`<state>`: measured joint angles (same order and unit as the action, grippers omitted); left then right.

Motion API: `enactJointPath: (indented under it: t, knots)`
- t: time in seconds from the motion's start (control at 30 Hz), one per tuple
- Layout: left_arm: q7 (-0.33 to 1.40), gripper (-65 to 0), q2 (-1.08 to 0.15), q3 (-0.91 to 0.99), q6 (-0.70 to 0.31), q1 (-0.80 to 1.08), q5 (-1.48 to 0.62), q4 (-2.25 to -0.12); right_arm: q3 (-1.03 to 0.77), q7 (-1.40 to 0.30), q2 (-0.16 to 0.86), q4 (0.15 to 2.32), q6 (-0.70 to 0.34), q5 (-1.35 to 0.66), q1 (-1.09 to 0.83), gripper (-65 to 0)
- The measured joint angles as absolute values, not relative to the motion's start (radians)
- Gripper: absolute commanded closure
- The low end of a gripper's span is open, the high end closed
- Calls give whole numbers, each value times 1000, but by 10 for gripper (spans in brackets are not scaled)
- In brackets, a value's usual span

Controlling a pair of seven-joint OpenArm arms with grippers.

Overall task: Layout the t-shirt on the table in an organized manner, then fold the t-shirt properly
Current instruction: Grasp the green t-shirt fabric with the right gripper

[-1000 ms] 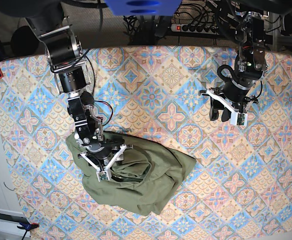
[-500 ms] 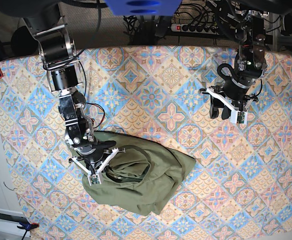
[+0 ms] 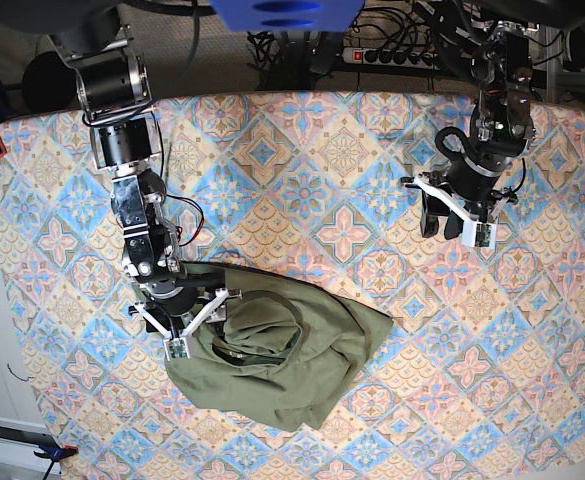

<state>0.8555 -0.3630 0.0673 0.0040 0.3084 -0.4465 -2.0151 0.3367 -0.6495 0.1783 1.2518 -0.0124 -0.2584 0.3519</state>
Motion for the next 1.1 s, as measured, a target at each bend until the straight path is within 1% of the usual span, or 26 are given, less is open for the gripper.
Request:
enactJointPath:
  t: [0.4, 0.67, 0.83, 0.97, 1.03, 1.07, 1.1]
  knots:
    - [857, -225, -363, 67, 4, 324, -447, -2015, 339, -640, 172, 1066, -14, -261, 508, -375]
    - [857, -225, -363, 67, 4, 321, -447, -2015, 342, -637, 172, 1053, -14, -261, 522, -374]
    - [857, -225, -363, 67, 4, 321, -447, -2015, 461, -637, 178, 1053, -10, -258, 523, -374]
    - [857, -224, -363, 67, 4, 322, -447, -2015, 487, -604, 164, 1047, -22, -262, 517, -373]
    - [857, -224, -359, 69, 4, 322, -447, -2015, 487, -584, 170, 1046, -20, -262, 519, -352]
    - [856, -224, -350, 72, 4, 322, -446, -2015, 485, -576, 173, 1045, -17, -262, 521, -326]
    - [856, -224, -341, 74, 5, 321, -446, -2015, 484, -572, 176, 1040, -13, -262, 522, -288]
